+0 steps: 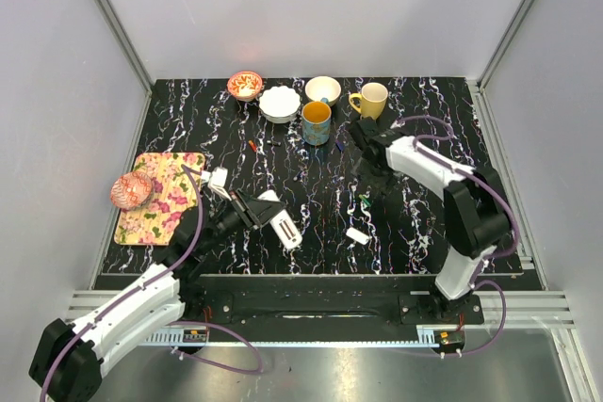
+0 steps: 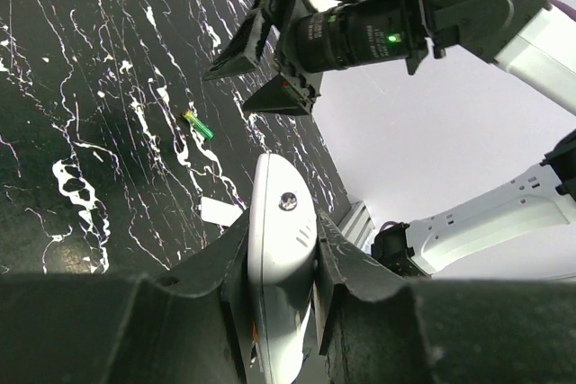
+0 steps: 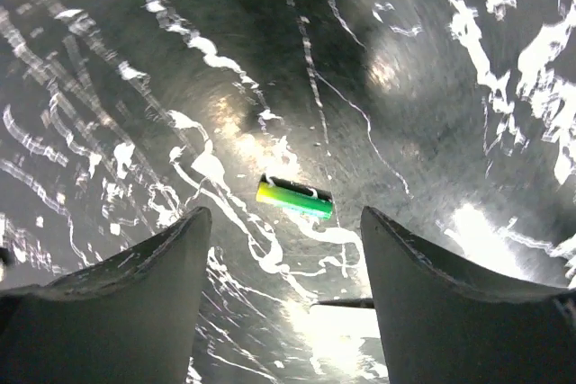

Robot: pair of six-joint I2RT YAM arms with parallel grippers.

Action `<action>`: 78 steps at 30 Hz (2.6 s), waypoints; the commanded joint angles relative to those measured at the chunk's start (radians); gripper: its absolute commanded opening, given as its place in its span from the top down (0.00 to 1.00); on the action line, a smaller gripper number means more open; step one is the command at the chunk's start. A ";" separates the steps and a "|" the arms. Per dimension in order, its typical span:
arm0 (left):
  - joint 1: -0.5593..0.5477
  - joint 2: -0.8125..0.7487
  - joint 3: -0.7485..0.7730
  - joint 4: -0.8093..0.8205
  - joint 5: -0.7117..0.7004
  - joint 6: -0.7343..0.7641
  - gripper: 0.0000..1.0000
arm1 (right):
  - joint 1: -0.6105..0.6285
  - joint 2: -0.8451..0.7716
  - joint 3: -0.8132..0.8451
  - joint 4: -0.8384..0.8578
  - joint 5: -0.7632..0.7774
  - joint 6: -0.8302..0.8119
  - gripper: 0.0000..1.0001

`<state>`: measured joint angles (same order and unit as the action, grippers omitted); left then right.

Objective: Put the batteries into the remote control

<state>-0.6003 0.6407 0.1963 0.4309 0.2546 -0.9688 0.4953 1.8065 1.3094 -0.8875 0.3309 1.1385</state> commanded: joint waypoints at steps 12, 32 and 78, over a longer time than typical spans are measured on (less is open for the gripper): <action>-0.009 0.036 0.012 0.109 0.011 -0.015 1.00 | 0.006 -0.165 -0.216 0.306 -0.265 -0.970 0.56; -0.012 0.079 0.006 0.144 0.012 -0.016 1.00 | 0.028 -0.049 -0.206 0.317 -0.237 -1.051 0.68; -0.036 0.614 0.129 0.722 0.009 -0.252 1.00 | 0.250 -0.562 0.021 -0.189 -0.504 -0.721 1.00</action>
<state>-0.6281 1.1786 0.2646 0.8764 0.2584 -1.1370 0.7231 1.2713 1.3060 -0.9581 -0.0566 0.3466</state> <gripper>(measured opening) 0.293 0.022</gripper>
